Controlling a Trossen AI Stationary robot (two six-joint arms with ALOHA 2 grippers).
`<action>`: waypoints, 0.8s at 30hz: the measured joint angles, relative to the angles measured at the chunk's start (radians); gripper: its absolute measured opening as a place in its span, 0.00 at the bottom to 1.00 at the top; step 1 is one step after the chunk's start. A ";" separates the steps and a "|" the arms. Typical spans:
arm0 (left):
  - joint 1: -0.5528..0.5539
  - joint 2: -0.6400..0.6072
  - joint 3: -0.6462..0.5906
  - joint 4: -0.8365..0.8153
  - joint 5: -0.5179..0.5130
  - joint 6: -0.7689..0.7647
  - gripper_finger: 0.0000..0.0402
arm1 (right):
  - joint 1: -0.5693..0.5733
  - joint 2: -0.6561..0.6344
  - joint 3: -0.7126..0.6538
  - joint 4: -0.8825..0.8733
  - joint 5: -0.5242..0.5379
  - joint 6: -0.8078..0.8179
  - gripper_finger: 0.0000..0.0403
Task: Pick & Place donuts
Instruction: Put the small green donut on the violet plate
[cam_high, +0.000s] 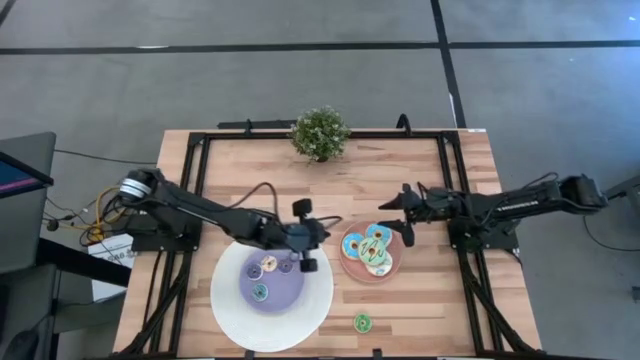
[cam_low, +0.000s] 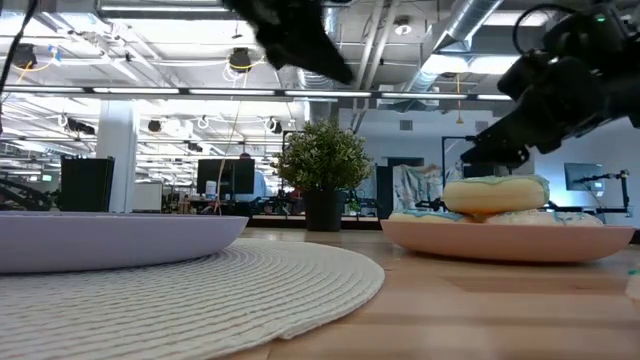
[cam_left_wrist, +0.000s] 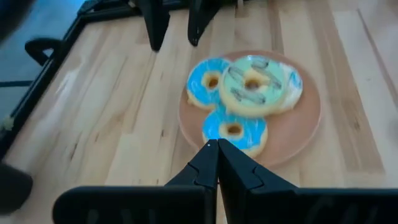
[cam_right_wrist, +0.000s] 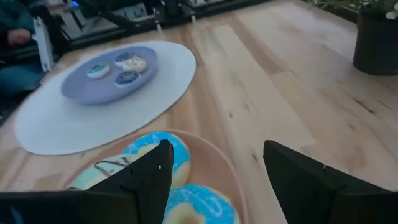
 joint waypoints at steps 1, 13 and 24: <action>-0.003 0.021 0.033 -0.013 -0.007 0.001 0.00 | 0.008 -0.025 -0.013 0.003 0.000 0.007 0.59; -0.055 0.094 0.125 -0.008 0.011 -0.118 0.00 | 0.138 -0.356 -0.105 -0.154 0.080 0.062 0.53; -0.167 0.094 0.125 0.050 -0.052 -0.262 0.00 | 0.152 -0.701 -0.106 -0.327 0.079 -0.041 0.44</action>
